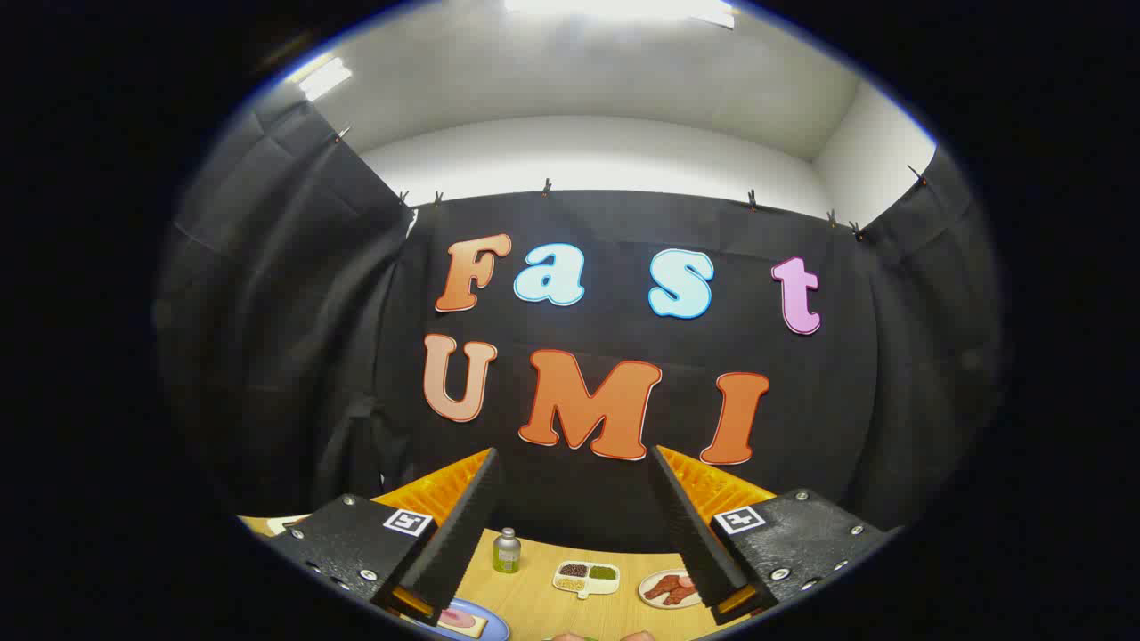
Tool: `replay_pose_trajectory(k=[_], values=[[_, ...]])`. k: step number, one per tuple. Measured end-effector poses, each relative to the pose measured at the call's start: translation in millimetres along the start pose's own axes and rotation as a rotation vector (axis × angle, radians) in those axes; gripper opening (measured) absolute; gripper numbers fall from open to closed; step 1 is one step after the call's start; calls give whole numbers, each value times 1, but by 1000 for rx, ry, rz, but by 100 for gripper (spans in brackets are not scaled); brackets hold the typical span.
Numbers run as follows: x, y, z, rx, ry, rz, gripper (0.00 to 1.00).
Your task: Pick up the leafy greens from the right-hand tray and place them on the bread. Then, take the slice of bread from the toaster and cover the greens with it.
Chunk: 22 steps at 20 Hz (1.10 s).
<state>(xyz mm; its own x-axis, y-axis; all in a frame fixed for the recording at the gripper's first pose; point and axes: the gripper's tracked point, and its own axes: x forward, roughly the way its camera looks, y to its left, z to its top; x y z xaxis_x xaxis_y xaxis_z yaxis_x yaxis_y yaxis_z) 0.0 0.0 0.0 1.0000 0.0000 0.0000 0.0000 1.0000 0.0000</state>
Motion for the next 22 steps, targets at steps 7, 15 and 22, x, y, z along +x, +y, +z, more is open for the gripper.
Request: replay_pose_trajectory(k=[7,15,22], values=[[-6,-6,11,26,-7,-3,99],[-3,-6,10,2,22,-15,99],[6,0,15,38,1,16,99]])
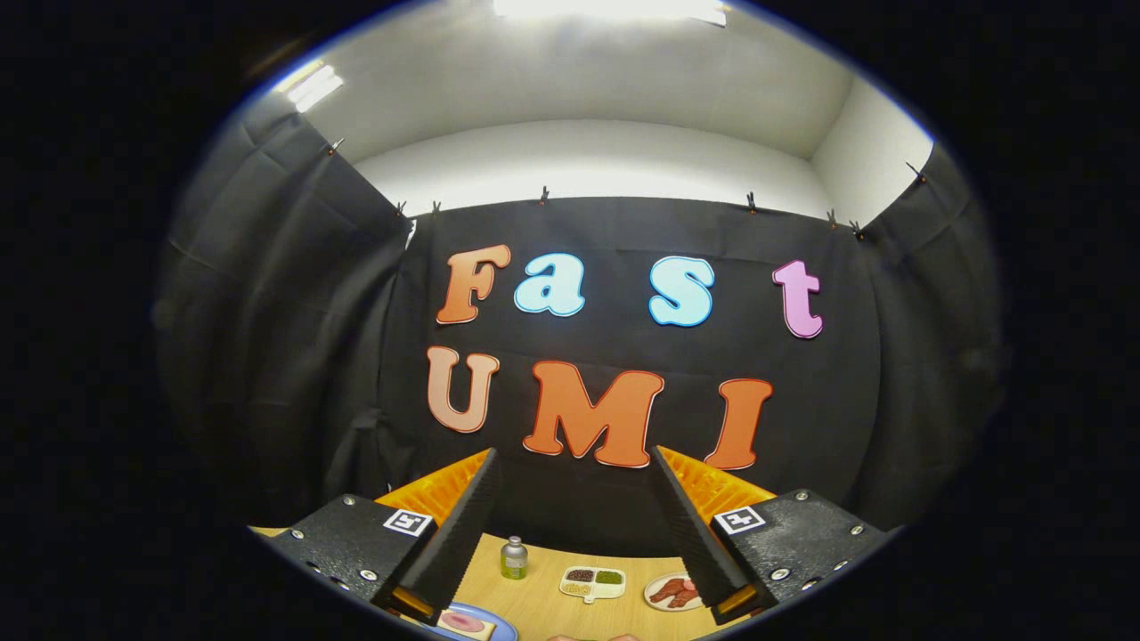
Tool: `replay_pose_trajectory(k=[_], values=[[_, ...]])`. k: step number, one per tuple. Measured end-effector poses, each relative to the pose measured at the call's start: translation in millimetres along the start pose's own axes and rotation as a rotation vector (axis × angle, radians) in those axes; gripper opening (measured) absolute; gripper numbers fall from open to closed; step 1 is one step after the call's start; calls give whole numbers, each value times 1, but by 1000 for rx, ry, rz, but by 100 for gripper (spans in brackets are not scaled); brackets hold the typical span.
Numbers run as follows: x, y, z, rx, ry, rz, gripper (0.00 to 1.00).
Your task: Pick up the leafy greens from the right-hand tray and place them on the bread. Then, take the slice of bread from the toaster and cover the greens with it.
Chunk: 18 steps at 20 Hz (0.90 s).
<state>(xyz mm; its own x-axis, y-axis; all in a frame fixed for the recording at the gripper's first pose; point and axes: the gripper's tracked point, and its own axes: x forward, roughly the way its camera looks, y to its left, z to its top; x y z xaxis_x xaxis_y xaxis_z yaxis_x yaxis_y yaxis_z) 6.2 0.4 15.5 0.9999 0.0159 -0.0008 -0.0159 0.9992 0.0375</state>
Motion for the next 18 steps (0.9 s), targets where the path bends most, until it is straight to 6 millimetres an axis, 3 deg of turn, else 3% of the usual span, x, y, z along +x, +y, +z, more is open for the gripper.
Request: replay_pose_trajectory(k=[12,18], values=[[13,1,-30,-39,39,2,99],[17,-9,-70,-20,105,18,99]])
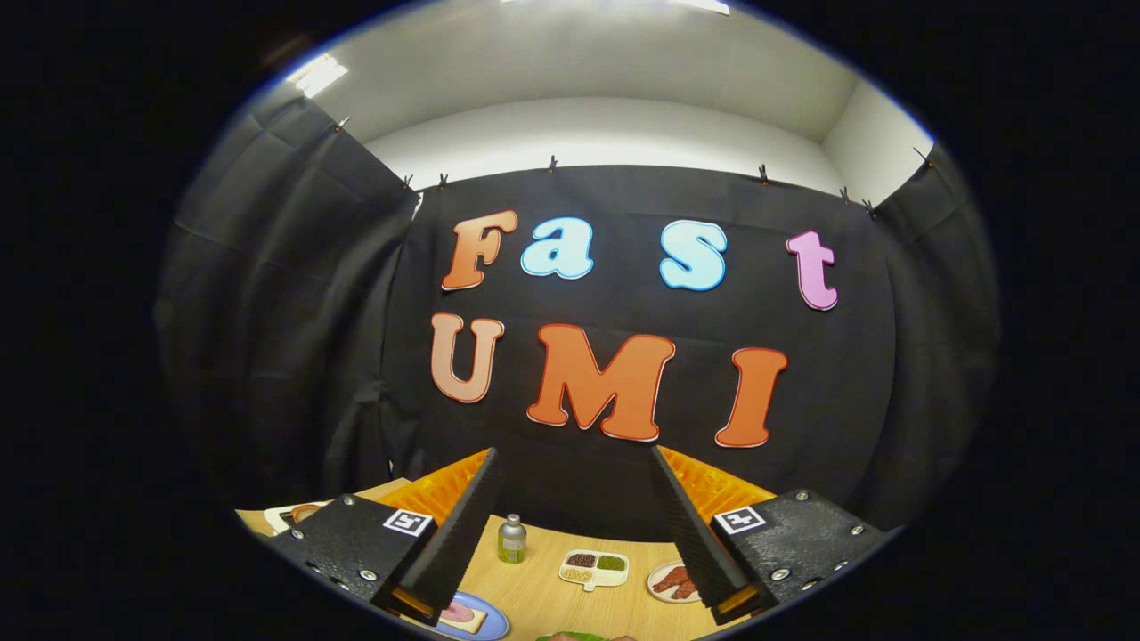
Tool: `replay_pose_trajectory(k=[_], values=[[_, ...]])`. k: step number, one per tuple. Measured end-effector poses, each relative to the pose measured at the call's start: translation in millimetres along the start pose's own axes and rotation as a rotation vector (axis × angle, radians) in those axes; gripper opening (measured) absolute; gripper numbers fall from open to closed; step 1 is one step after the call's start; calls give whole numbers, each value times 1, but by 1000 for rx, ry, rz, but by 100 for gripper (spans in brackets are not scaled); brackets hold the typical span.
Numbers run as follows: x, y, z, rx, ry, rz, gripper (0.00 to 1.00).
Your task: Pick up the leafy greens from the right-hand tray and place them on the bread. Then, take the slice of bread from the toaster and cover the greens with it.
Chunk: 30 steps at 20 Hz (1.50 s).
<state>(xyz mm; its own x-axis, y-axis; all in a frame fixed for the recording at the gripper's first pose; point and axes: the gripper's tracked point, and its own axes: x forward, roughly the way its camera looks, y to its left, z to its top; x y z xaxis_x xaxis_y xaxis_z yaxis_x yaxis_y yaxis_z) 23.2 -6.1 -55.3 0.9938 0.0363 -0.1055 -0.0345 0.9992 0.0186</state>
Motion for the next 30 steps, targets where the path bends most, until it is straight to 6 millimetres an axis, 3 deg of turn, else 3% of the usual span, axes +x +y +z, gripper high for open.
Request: replay_pose_trajectory(k=[11,20,27,30], values=[[12,-14,-86,50,211,-11,99],[7,-3,-228,110,568,39,100],[-13,-9,-313,94,847,38,100],[-30,1,-349,113,966,60,99]])
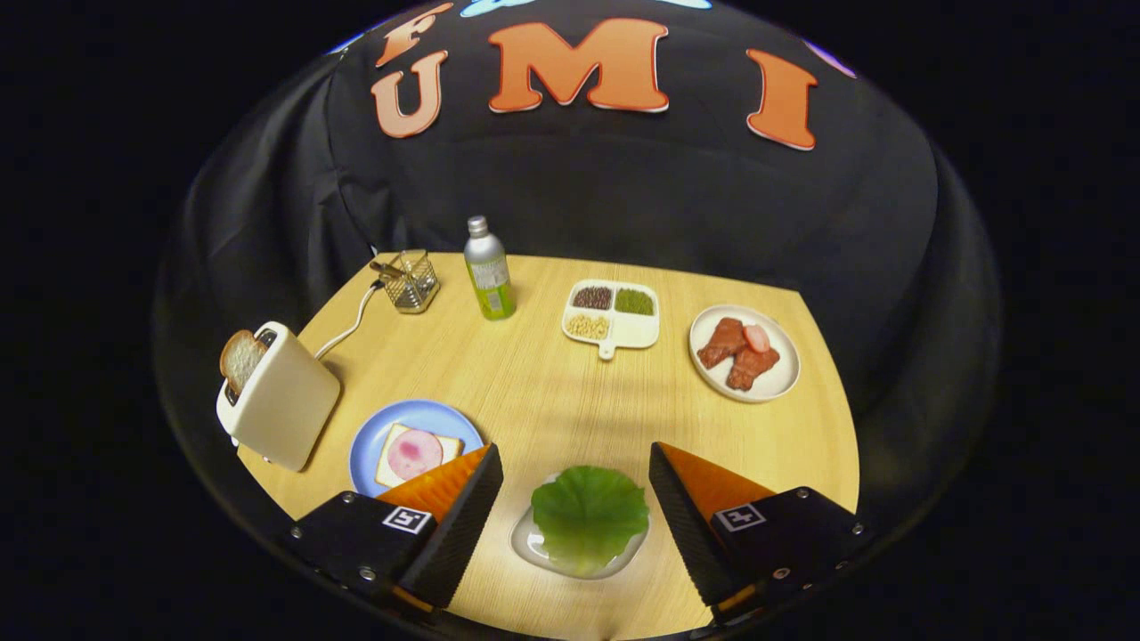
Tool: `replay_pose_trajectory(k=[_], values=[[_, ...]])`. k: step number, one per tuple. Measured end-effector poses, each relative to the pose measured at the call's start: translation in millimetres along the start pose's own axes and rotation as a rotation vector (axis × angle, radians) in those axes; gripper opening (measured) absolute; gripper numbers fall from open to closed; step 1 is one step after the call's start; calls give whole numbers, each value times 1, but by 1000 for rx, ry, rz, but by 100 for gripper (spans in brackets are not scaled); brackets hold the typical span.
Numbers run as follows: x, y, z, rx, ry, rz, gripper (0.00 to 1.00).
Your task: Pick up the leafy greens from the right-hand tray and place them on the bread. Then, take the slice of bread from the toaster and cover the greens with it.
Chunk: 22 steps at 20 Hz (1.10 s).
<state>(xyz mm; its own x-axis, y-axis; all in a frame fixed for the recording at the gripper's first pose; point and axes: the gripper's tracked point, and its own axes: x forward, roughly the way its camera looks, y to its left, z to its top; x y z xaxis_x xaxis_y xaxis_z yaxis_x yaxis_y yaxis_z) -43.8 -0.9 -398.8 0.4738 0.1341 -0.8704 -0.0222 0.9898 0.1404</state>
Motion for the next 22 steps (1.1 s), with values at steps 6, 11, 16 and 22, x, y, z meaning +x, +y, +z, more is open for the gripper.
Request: replay_pose_trajectory(k=[6,11,16,22], values=[[32,-6,-60,-7,198,-5,99],[57,0,-108,5,344,31,96],[74,-7,-133,19,408,-2,95],[85,-8,-152,42,478,-22,83]])
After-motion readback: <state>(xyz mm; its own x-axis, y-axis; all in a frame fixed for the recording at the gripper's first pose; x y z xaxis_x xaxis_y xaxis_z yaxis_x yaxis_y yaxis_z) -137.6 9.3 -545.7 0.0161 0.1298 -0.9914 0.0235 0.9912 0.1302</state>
